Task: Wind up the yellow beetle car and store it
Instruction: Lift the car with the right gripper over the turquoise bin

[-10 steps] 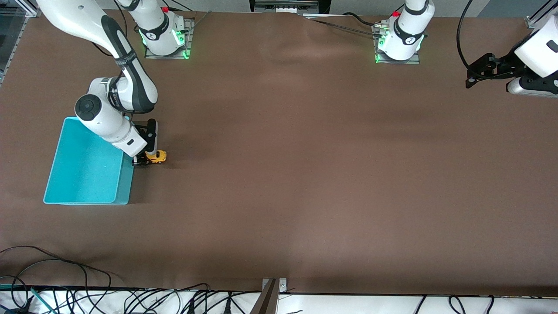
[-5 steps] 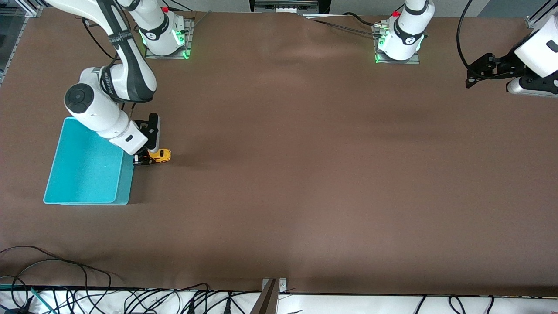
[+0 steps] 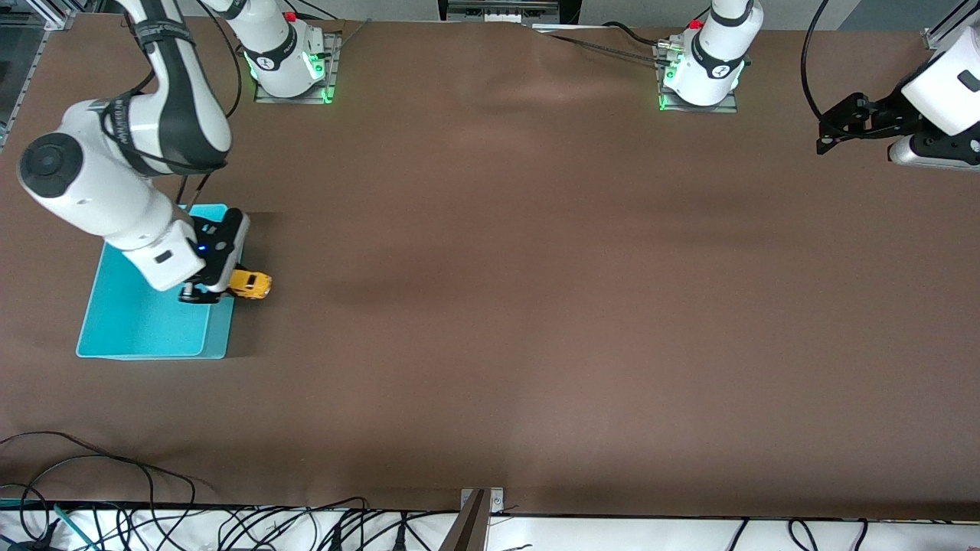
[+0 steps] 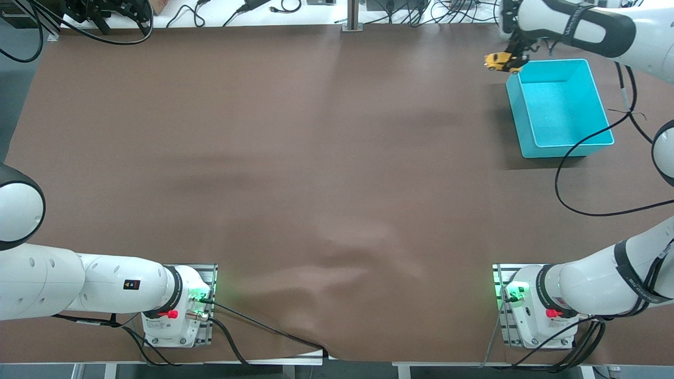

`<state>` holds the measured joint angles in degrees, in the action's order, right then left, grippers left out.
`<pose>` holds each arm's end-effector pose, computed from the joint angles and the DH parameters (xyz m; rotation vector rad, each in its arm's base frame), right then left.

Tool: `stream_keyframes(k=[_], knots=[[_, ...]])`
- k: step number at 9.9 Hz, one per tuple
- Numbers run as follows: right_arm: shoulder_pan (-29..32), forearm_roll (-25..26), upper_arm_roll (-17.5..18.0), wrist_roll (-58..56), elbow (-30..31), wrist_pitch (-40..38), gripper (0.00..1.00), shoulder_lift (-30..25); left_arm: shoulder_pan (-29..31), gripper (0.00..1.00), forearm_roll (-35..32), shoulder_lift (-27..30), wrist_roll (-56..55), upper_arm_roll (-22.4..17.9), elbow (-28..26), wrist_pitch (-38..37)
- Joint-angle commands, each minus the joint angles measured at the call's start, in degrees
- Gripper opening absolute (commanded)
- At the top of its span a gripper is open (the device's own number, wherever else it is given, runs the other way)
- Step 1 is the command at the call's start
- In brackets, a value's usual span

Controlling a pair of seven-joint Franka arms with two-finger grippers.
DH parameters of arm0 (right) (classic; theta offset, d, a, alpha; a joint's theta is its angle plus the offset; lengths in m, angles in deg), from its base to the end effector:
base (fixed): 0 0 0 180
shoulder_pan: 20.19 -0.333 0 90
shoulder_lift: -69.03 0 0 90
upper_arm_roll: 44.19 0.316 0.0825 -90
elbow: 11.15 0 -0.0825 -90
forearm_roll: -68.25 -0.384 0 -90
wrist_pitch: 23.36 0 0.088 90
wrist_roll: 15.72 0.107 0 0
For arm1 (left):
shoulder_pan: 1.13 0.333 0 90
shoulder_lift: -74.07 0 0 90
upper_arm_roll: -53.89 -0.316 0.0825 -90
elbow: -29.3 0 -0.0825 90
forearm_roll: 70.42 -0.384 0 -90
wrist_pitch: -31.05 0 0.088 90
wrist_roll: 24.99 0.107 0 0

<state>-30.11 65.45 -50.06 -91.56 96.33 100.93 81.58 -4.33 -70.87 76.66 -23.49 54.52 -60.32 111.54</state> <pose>0.6167 0.0486 0.4033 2.4075 1.9700 0.1130 0.5215 -0.0341 0.6384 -3.1226 0.1439 0.1783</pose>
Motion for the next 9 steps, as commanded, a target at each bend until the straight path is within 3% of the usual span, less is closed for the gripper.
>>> stream_keyframes(k=[1,3,7,9], knots=[[0.4,0.0,-7.3,-0.2,0.1,-2.6,0.00,0.8,-0.1,1.00,-0.9,-0.8,-0.6,0.2,2.2,-1.6],[0.3,0.0,-11.9,0.3,3.5,-5.0,0.00,1.3,-0.1,1.00,-0.9,-0.8,-0.6,0.2,2.3,-1.6],[0.4,-0.5,-18.9,0.6,16.5,11.2,0.00,2.8,-0.1,1.00,-0.9,-0.8,-0.5,0.2,2.2,-1.6],[2.4,-1.2,-19.2,0.8,17.0,14.1,0.00,5.8,-0.1,1.00,-0.9,-0.8,-0.6,0.2,2.2,-1.6]])
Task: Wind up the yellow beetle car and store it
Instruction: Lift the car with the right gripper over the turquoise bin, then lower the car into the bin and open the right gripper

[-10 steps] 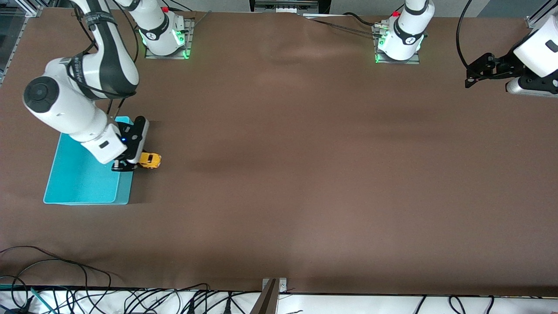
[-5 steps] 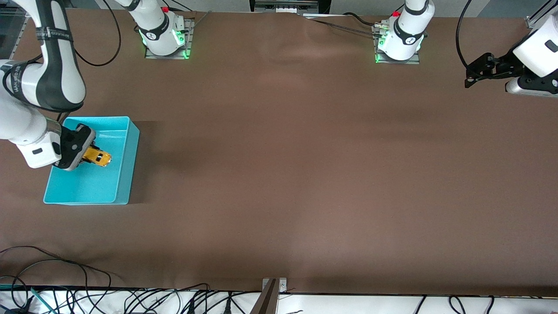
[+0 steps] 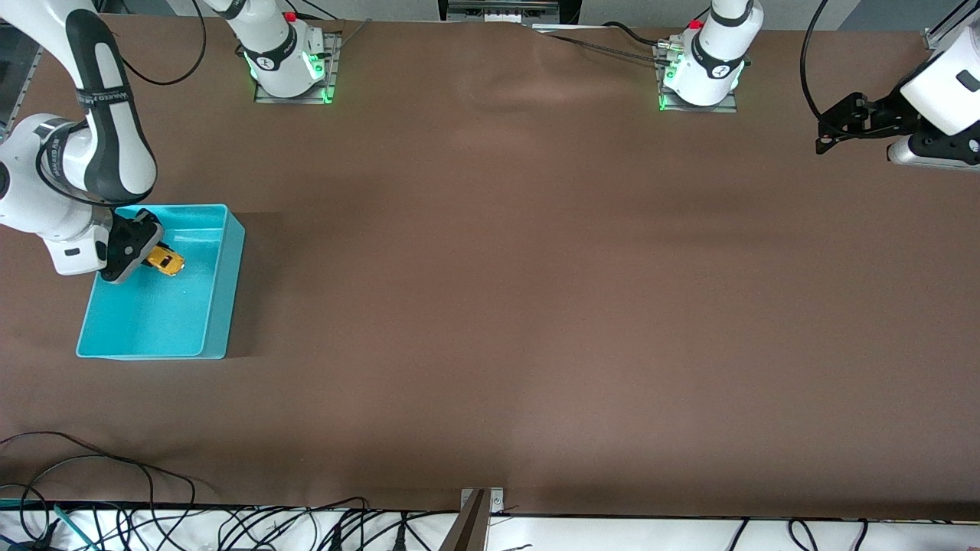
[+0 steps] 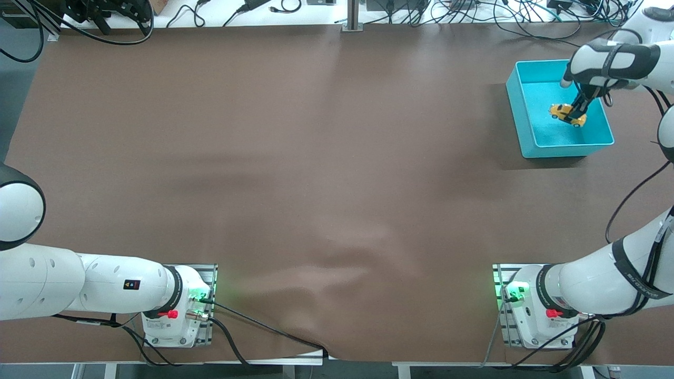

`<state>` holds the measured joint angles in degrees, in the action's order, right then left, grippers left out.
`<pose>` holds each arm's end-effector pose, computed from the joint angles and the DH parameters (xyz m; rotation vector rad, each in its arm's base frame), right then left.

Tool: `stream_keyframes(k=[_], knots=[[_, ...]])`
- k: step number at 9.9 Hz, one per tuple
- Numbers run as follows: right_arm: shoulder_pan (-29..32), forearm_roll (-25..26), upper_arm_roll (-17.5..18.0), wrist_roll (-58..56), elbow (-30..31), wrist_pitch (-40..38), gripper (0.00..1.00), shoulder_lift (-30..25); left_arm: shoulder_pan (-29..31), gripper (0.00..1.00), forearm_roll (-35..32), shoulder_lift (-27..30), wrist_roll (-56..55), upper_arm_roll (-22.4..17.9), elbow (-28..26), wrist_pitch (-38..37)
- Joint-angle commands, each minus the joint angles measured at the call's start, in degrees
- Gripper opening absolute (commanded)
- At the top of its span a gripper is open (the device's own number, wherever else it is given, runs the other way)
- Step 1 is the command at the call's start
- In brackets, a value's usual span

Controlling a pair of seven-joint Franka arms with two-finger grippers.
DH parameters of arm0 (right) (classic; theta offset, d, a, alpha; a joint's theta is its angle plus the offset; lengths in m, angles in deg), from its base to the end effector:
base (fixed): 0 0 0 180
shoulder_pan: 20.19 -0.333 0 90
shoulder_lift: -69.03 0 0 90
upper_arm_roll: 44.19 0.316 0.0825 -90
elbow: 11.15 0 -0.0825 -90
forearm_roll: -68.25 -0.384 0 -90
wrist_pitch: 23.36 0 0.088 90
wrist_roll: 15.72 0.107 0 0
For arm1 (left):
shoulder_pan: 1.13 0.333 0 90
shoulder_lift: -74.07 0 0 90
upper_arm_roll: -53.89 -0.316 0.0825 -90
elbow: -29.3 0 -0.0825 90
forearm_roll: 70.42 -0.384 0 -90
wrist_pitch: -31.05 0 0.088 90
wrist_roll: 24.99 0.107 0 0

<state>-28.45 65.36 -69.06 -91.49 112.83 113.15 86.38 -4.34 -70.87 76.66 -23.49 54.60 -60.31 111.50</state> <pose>0.5353 -0.1582 0.2631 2.7248 1.5043 -0.1625 0.5213 -0.0349 0.6384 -3.1223 0.1464 0.1791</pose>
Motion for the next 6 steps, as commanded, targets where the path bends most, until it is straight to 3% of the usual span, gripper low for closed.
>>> stream_keyframes(k=[1,6], knots=[[0.9,-2.4,-0.2,1.9,0.5,2.7,0.00,2.2,-0.1,1.00,-0.9,-0.8,-0.6,0.3,2.2,-1.5],[1.3,-7.0,-0.2,2.4,0.1,2.6,0.00,5.8,-0.1,1.00,-0.9,-0.8,-0.6,0.3,2.2,-1.5]])
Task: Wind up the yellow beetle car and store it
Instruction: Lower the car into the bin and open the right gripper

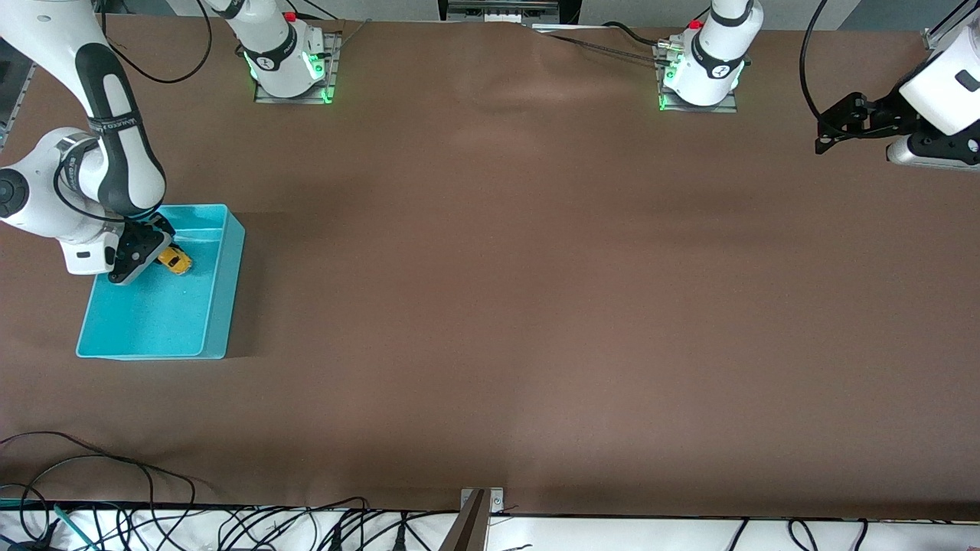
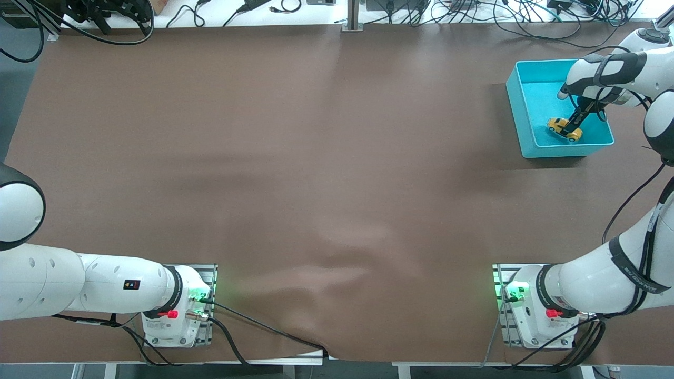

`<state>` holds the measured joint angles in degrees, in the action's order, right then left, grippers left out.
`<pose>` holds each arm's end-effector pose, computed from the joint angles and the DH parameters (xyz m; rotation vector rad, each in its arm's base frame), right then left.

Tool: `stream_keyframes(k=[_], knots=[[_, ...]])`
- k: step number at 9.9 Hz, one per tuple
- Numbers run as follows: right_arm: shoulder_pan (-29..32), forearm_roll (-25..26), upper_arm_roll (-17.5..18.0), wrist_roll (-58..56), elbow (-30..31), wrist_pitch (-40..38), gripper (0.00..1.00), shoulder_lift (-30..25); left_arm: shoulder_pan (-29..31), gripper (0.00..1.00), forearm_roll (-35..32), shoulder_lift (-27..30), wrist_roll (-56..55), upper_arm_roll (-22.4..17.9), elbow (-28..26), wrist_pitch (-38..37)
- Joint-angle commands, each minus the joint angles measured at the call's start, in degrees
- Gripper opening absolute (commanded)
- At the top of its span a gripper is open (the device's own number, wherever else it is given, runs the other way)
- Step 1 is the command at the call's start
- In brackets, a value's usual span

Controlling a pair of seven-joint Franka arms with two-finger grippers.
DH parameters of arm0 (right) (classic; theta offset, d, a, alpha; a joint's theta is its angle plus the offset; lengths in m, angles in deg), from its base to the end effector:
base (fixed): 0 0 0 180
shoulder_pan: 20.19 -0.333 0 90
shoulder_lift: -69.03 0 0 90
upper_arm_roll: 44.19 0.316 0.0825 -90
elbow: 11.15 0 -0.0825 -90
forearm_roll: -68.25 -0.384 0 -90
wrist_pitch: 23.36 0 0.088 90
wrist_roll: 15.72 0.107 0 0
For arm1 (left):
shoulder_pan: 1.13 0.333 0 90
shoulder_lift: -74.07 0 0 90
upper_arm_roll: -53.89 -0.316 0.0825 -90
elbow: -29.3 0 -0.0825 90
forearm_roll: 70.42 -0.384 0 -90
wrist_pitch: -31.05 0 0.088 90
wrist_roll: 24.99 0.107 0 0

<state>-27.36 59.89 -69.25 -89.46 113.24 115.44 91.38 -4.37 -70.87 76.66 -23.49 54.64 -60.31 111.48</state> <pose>0.5257 -0.1715 0.2198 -2.8215 -1.3301 0.1836 0.5213 -0.0356 0.6384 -3.1220 0.1483 0.1796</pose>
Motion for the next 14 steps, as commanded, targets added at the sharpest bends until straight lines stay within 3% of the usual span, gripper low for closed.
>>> stream_keyframes(k=[1,3,4,5,6,7,10,14], knots=[[0.2,-1.7,0.0,0.4,-0.3,0.2,0.00,0.9,0.0,1.00,-0.8,-0.8,-0.6,0.1,2.2,-1.5],[0.2,-1.7,0.0,0.4,-0.4,-0.1,0.00,0.9,0.0,1.00,-0.9,-0.8,-0.6,0.0,2.2,-1.6],[0.2,-1.7,0.0,0.4,-0.6,-0.2,0.31,0.8,0.0,1.00,-0.9,-0.8,-0.5,0.1,2.2,-1.6],[0.1,-1.7,0.0,0.4,-0.7,-0.3,0.72,0.5,-0.1,1.00,-0.9,-0.8,-0.5,0.1,2.2,-1.5],[0.1,-1.7,0.0,0.3,-1.8,-0.4,1.00,0.1,-0.1,1.00,-0.7,-0.8,-0.5,0.1,2.2,-1.5],[-0.5,-1.7,0.2,0.8,-3.5,-1.7,1.00,-1.2,-0.2,1.00,-0.6,-0.9,-0.4,0.1,2.2,-1.5],[-3.5,-0.1,0.5,14.6,-18.3,-19.5,1.00,-1.6,0.5,1.00,3.2,-0.5,-6.0,-0.1,1.1,-5.4],[-7.7,2.2,0.5,30.5,-32.6,-34.2,1.00,-1.7,0.4,1.00,2.8,-0.8,-6.1,0.0,1.7,-3.1]])
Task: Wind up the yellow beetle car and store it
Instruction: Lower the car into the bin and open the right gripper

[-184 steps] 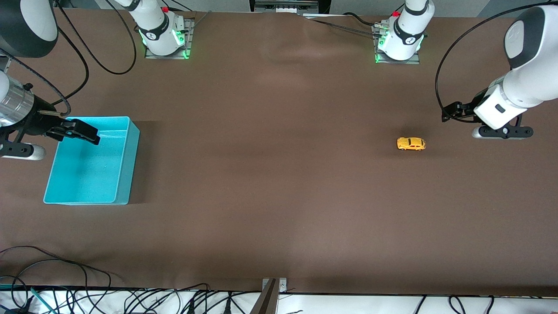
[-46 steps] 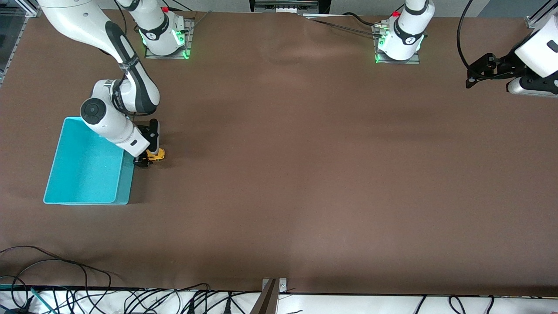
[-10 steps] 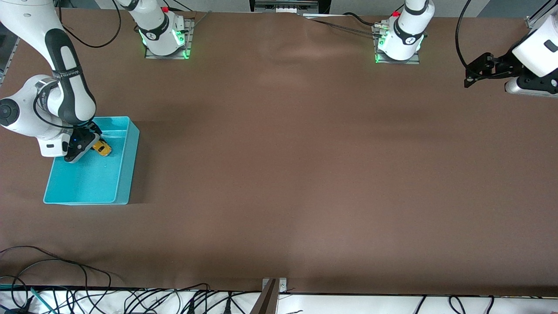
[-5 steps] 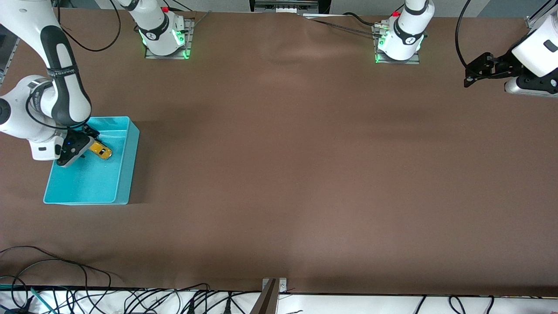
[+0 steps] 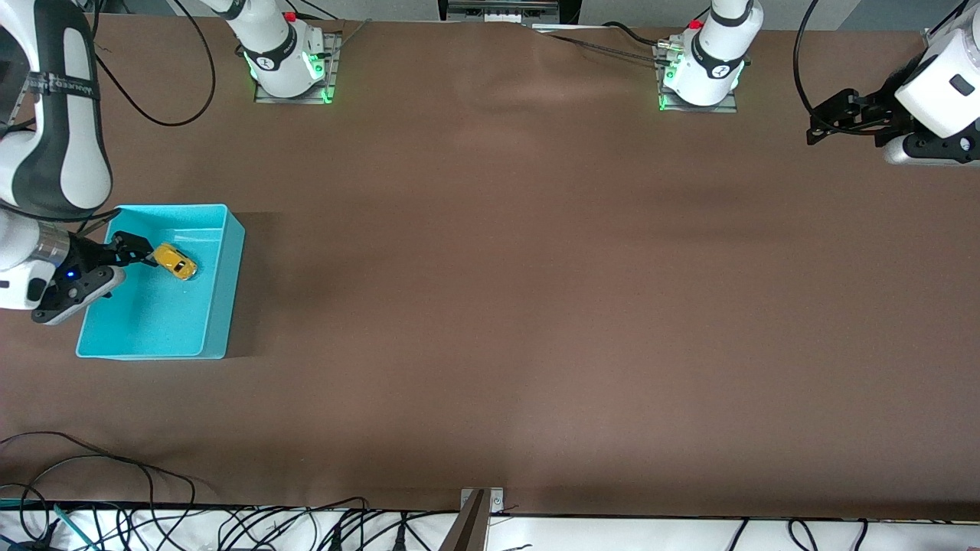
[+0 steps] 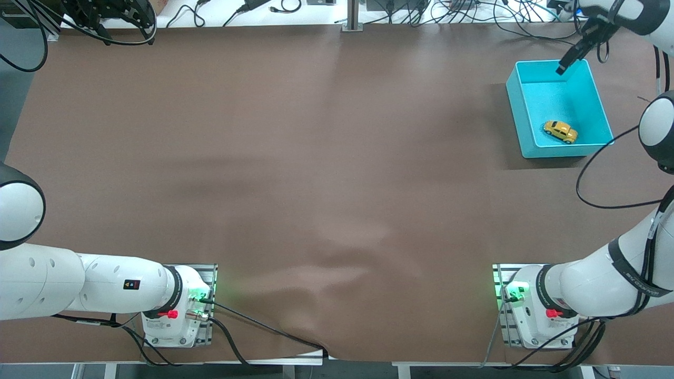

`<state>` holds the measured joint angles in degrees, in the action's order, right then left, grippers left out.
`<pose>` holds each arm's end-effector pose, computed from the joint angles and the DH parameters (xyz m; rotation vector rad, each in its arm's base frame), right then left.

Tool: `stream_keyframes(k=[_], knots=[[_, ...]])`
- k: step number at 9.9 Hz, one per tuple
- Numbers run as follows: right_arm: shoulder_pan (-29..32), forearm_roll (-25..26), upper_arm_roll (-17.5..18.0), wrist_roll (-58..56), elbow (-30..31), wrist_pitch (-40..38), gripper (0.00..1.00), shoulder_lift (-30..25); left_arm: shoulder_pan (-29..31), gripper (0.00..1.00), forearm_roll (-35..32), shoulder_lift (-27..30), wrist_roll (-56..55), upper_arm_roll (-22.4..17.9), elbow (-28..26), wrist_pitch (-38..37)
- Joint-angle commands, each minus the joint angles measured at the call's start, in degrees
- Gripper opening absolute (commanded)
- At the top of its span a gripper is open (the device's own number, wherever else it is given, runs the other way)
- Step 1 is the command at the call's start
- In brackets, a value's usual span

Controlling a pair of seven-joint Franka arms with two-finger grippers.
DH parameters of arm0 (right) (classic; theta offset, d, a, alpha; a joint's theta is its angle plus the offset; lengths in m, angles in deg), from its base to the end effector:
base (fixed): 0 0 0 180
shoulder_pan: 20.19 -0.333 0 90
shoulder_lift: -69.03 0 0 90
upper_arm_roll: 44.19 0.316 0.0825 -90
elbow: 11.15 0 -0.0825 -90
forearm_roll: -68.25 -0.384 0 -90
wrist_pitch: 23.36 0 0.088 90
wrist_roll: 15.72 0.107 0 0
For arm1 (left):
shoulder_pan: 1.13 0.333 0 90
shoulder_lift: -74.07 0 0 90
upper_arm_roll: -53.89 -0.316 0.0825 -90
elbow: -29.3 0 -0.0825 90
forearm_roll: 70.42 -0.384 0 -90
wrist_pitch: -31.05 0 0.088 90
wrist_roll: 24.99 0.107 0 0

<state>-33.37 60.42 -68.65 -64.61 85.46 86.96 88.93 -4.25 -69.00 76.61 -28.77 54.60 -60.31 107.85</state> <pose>0.6337 -0.0912 0.4057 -2.9668 -0.9523 0.1133 0.5138 -0.0376 0.6334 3.1168 -0.0067 -0.2820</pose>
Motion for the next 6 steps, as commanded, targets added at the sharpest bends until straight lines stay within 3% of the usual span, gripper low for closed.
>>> stream_keyframes(k=[1,6], knots=[[-2.9,2.1,0.1,10.7,-8.9,-10.0,1.00,0.8,0.2,1.00,0.9,-0.6,-0.8,0.2,1.6,1.4],[-8.6,0.4,0.3,34.4,-20.1,-22.3,1.00,0.8,0.4,1.00,0.9,0.5,-0.6,0.2,0.1,2.0]])
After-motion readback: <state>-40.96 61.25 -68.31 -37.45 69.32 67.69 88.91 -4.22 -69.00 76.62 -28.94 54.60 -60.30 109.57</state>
